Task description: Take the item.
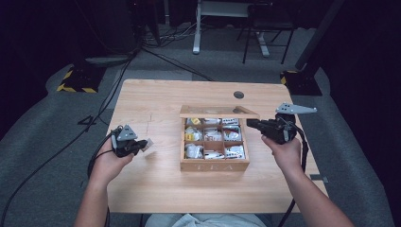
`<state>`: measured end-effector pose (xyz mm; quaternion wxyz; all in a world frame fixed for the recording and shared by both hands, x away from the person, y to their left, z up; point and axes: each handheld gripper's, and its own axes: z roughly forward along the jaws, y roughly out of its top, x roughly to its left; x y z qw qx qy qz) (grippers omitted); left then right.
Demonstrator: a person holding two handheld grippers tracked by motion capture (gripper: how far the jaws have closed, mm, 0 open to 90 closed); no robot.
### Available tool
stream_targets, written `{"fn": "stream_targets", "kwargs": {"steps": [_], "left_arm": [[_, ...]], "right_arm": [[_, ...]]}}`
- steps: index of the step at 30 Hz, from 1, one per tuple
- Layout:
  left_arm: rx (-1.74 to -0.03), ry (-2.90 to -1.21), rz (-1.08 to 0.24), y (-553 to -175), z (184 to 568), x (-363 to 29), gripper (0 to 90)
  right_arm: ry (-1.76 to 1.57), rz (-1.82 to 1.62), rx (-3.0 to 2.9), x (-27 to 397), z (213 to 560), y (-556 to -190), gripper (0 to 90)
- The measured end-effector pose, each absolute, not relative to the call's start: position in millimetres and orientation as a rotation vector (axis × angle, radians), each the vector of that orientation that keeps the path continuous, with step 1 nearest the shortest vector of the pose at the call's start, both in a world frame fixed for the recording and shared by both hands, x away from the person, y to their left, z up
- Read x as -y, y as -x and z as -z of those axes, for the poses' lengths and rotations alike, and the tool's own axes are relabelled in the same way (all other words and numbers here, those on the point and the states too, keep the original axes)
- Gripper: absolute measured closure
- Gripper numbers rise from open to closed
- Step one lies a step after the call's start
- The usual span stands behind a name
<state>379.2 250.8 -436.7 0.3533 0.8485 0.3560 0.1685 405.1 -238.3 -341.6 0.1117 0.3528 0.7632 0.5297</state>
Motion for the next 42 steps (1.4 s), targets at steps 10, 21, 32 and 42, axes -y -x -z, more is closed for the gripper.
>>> {"fn": "stream_targets", "kwargs": {"steps": [10, 21, 32, 42], "left_arm": [[-0.923, -2.216, -0.442, -381.7, 443.6, -250.1, 89.2], [-0.923, -2.227, -0.417, -384.5, 451.4, -247.2, 88.6], [-0.932, -2.148, -0.328, -382.3, 448.5, -241.3, 69.9], [-0.892, -2.097, -0.336, -370.7, 434.1, -232.7, 54.5]], "right_arm": [[-1.037, -1.555, -2.243, 238.2, 341.7, -404.9, 89.9], [-1.034, -1.555, -2.243, 238.3, 342.2, -404.7, 89.9], [-1.032, -1.554, -2.245, 238.4, 342.4, -404.6, 89.9], [-1.033, -1.549, -2.25, 238.5, 341.8, -404.8, 89.9]]}}
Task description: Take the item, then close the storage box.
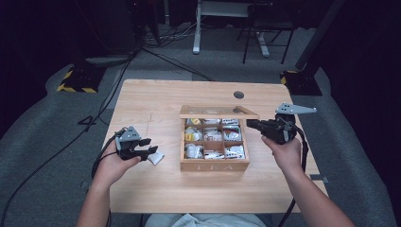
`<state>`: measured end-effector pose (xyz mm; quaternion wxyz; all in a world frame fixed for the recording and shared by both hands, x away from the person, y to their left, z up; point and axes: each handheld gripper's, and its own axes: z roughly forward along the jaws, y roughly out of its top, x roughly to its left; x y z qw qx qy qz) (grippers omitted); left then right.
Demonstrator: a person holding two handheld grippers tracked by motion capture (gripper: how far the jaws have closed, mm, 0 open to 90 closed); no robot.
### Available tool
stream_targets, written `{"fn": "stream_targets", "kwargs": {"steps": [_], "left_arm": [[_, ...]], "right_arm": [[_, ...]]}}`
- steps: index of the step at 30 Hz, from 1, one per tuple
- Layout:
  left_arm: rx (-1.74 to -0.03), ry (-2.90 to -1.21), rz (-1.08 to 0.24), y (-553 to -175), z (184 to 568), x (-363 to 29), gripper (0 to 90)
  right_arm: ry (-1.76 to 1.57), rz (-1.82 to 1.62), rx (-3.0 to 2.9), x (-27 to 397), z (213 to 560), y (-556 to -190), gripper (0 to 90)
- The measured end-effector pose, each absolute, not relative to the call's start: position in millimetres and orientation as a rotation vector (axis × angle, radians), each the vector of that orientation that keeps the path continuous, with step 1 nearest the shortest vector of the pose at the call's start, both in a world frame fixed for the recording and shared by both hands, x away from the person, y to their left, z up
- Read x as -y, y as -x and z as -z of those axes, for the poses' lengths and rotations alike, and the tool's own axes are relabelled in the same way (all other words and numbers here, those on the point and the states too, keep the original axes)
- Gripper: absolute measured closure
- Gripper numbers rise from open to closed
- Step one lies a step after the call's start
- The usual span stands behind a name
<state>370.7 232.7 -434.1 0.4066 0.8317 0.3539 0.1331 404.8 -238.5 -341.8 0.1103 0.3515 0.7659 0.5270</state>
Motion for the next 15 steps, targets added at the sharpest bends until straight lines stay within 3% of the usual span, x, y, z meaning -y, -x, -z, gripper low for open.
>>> {"fn": "stream_targets", "kwargs": {"steps": [15], "left_arm": [[-0.774, -2.097, -0.321, -338.5, 427.4, -211.8, 42.5]], "right_arm": [[-1.033, -1.543, -2.258, 238.6, 340.2, -406.3, 89.9]]}}
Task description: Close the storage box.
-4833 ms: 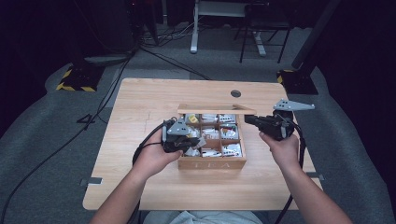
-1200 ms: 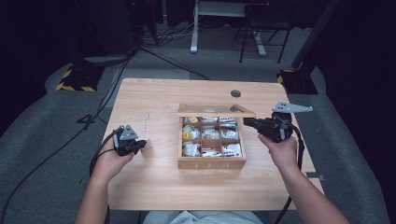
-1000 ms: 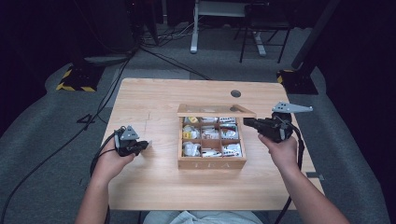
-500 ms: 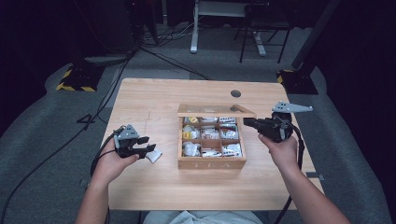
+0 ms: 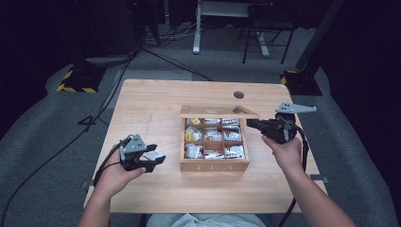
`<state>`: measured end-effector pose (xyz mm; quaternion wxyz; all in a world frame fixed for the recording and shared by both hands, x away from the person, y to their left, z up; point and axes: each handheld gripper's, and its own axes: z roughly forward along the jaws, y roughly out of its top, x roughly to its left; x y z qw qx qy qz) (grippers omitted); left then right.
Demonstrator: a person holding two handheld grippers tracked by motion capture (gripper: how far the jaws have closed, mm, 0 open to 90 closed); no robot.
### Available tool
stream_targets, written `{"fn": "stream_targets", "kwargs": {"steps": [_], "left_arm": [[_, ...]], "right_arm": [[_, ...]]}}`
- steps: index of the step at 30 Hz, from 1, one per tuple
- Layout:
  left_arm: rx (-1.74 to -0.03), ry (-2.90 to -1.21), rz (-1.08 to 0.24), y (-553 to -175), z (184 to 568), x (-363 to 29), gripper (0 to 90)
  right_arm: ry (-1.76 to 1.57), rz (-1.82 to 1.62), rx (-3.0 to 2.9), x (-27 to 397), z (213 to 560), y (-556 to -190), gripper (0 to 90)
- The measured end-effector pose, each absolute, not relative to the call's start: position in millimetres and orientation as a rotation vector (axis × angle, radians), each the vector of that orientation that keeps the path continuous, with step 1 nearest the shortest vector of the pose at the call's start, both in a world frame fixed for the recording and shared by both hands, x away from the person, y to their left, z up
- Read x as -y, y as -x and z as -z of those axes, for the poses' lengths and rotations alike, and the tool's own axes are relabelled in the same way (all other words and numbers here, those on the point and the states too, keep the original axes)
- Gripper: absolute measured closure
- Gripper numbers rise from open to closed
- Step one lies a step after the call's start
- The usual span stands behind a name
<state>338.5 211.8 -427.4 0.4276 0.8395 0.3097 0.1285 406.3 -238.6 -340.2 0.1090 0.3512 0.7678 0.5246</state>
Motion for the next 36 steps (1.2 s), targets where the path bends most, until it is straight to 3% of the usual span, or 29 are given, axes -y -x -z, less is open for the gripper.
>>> {"fn": "stream_targets", "kwargs": {"steps": [9, 20, 36], "left_arm": [[-0.744, -2.112, -0.278, -325.3, 442.6, -203.4, 38.5], [-0.759, -2.223, -0.247, -315.0, 477.1, -191.8, 37.3], [-0.762, -2.264, -0.194, -309.0, 497.7, -186.6, 37.3]], "right_arm": [[-1.038, -1.54, -2.264, 240.8, 342.5, -402.5, 89.8], [-1.071, -1.544, -2.281, 246.4, 345.8, -401.7, 89.8], [-1.09, -1.504, -2.322, 253.0, 348.8, -392.4, 87.9]]}}
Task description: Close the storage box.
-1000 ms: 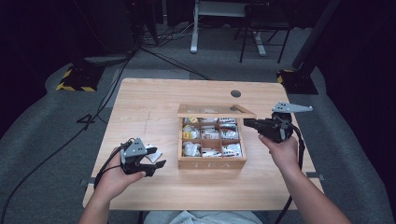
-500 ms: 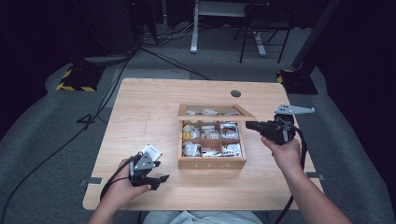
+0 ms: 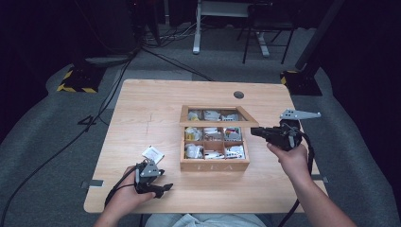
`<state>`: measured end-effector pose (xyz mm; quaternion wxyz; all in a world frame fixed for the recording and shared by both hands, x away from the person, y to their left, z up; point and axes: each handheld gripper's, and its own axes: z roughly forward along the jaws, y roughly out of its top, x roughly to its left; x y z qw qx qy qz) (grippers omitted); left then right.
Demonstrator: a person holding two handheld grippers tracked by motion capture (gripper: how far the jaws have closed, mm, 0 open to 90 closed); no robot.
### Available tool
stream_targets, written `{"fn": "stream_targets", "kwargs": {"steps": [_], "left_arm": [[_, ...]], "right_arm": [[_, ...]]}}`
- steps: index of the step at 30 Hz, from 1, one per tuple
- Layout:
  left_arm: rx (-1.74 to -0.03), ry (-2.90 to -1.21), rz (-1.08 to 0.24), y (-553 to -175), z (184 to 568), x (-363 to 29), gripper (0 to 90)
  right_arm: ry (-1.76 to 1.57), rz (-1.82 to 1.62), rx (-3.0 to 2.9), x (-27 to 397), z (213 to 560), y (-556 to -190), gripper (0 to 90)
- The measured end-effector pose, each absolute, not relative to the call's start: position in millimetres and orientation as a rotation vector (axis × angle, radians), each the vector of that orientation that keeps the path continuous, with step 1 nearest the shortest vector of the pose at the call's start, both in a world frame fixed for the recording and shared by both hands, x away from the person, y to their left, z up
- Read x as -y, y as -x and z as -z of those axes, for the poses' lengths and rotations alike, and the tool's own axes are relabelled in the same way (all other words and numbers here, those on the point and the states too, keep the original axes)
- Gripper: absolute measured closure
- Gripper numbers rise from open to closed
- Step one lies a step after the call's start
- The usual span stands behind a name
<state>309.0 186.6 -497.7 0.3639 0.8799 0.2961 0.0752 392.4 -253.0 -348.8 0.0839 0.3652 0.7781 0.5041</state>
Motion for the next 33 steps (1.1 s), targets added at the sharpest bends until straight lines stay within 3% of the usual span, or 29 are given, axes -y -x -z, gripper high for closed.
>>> {"fn": "stream_targets", "kwargs": {"steps": [9, 33], "left_arm": [[-0.737, -2.231, -0.219, -308.2, 502.5, -189.1, 32.8], [-0.742, -2.225, -0.218, -308.4, 502.8, -189.2, 32.8]], "right_arm": [[-1.099, -1.495, -2.342, 253.7, 350.4, -389.5, 84.5], [-1.118, -1.371, -2.416, 254.2, 354.7, -382.1, 76.0]]}}
